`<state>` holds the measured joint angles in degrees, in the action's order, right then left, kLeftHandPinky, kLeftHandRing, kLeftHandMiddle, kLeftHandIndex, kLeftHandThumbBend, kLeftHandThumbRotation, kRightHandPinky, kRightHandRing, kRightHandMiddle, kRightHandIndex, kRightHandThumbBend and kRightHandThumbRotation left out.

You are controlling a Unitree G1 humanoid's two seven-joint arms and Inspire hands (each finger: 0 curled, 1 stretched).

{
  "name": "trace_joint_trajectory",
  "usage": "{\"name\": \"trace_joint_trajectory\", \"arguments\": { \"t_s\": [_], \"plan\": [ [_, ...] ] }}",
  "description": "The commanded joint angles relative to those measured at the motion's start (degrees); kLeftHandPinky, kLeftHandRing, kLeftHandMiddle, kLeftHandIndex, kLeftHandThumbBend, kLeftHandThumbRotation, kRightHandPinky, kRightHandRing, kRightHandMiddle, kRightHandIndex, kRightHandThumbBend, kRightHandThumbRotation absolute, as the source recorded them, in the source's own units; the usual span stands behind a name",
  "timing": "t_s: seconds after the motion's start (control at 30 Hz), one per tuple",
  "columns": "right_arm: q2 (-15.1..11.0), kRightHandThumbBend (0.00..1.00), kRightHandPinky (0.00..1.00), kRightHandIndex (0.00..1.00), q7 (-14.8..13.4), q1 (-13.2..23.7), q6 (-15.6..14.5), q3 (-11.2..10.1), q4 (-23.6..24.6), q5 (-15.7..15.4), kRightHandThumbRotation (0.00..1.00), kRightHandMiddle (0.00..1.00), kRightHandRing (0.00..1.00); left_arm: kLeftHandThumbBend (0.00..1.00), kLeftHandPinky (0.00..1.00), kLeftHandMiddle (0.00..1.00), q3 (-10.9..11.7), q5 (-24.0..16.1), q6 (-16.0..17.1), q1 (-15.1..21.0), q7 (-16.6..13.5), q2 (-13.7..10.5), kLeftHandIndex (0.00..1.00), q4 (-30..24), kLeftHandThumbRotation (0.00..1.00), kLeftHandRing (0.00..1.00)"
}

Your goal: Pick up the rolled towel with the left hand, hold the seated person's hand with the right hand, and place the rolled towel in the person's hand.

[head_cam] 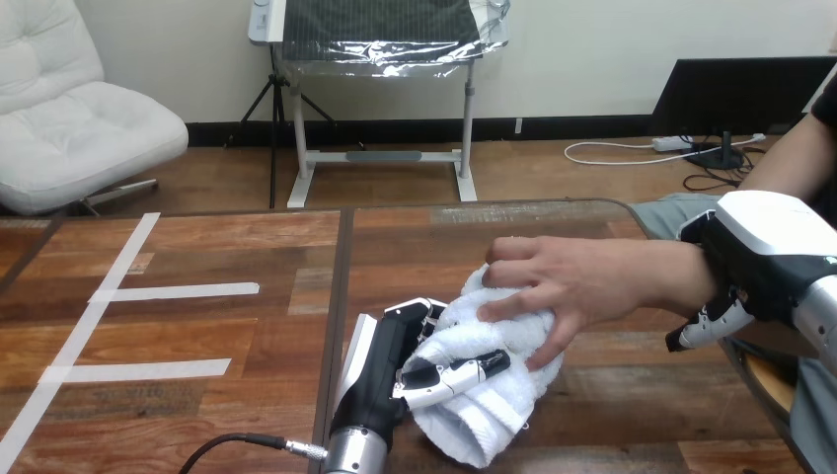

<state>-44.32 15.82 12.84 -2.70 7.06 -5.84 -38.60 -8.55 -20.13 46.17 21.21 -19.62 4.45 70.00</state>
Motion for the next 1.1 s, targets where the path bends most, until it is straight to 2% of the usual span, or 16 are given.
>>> {"name": "trace_joint_trajectory", "arguments": {
  "t_s": [0.0,0.07,0.17,0.2,0.27,0.43,0.77,1.07],
  "plan": [
    [-0.5,0.89,0.5,0.73,-1.5,3.1,1.4,-1.3,4.2,-0.2,0.0,0.69,0.61,0.63,0.31,0.46,-0.2,-0.1,1.4,4.6,-0.9,-0.8,0.52,-1.9,0.25,0.38],
    [-0.6,0.89,0.53,0.75,-1.5,2.9,1.7,-1.2,4.4,-0.3,0.0,0.72,0.64,0.65,0.34,0.49,-0.8,-0.6,0.7,4.7,-0.3,-1.3,0.54,-2.0,0.29,0.42],
    [-0.7,0.9,0.59,0.79,-1.6,2.6,2.1,-1.4,4.5,-0.1,0.0,0.77,0.7,0.73,0.5,0.59,-1.9,-1.7,-0.3,4.9,1.4,-2.2,0.66,-2.0,0.4,0.56],
    [-0.6,0.91,0.62,0.81,-1.7,2.5,2.3,-1.4,4.5,0.0,0.0,0.8,0.74,0.79,0.66,0.71,-2.3,-2.0,-0.6,5.0,2.0,-2.4,0.78,-2.1,0.49,0.69],
    [-0.6,0.91,0.65,0.82,-1.7,2.2,2.5,-1.7,4.7,0.2,0.0,0.82,0.77,0.84,0.78,0.78,-2.9,-2.6,-1.2,5.0,3.0,-3.0,0.86,-2.2,0.55,0.78],
    [-0.5,0.91,0.72,0.85,-1.9,1.5,3.2,-2.2,5.3,0.7,0.0,0.88,0.84,0.96,0.94,0.94,-3.6,-2.5,-1.4,5.0,4.5,-3.5,0.96,-2.4,0.69,0.94],
    [-0.2,0.9,0.78,0.87,-2.5,-0.3,3.8,-3.0,7.4,1.3,0.0,0.91,0.89,1.0,1.0,1.0,-4.3,-2.6,-0.6,4.5,4.9,-4.3,1.0,-3.1,0.78,1.0],
    [0.5,0.9,0.79,0.87,-3.2,-1.8,4.0,-3.7,9.3,2.0,0.0,0.92,0.9,1.0,1.0,1.0,-4.5,-2.4,0.6,4.0,4.5,-4.6,1.0,-3.4,0.81,1.0]
  ]
}}
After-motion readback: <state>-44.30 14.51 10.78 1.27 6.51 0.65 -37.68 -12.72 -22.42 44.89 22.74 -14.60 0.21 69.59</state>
